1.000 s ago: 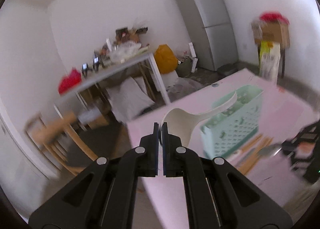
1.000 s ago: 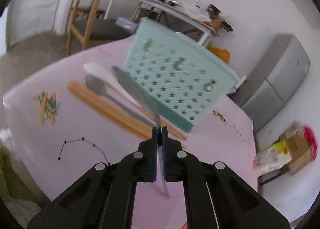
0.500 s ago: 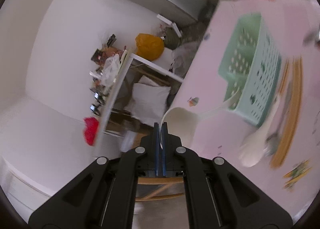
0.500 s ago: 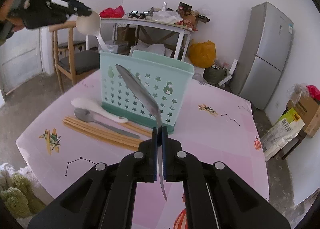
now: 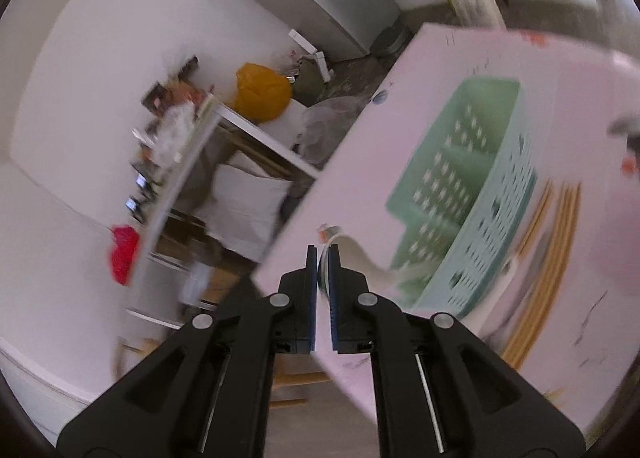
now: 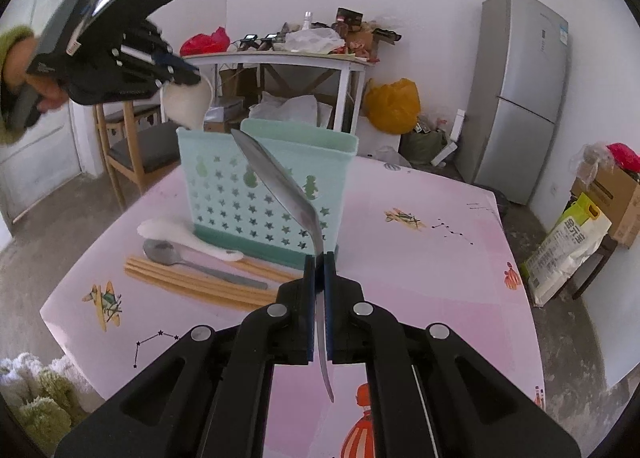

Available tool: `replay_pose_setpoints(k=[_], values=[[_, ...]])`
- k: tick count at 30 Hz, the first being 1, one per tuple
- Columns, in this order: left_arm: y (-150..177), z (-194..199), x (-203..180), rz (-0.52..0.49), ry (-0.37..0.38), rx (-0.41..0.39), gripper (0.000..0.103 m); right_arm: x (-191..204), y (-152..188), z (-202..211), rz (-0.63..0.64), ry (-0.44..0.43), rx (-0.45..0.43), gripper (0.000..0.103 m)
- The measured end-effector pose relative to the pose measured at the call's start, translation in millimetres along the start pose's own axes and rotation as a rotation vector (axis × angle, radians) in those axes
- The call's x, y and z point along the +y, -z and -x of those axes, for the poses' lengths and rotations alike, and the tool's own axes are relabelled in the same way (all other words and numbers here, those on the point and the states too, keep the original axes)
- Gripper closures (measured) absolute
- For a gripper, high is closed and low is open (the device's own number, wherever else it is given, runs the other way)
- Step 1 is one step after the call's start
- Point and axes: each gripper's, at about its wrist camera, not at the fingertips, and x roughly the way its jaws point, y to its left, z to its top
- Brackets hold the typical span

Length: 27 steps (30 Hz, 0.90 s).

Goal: Organize utensils
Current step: 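Lower the white spoon into the holder and open left while right lifts the ladle, then lower the metal ladle into the holder and open the right gripper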

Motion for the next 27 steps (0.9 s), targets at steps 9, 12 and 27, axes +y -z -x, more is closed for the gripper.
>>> replay_pose_setpoints(k=[9, 12, 27], values=[[32.2, -8.0, 72.4, 0.673, 0.428, -0.138, 0.065, -14.5, -17.9, 2.0, -0.083, -0.035, -0.023, 0.099], [60.9, -9.8, 86.3, 0.868, 0.514, -0.176, 0.06, -19.3, -30.4, 7.2, -0.102, -0.049, -0.054, 0.099], [153.1, 12.1, 54.2, 1.105, 0.471, -0.193, 0.051, -65.3, -123.0, -7.7, -0.299, -0.285, -0.269, 0.099]])
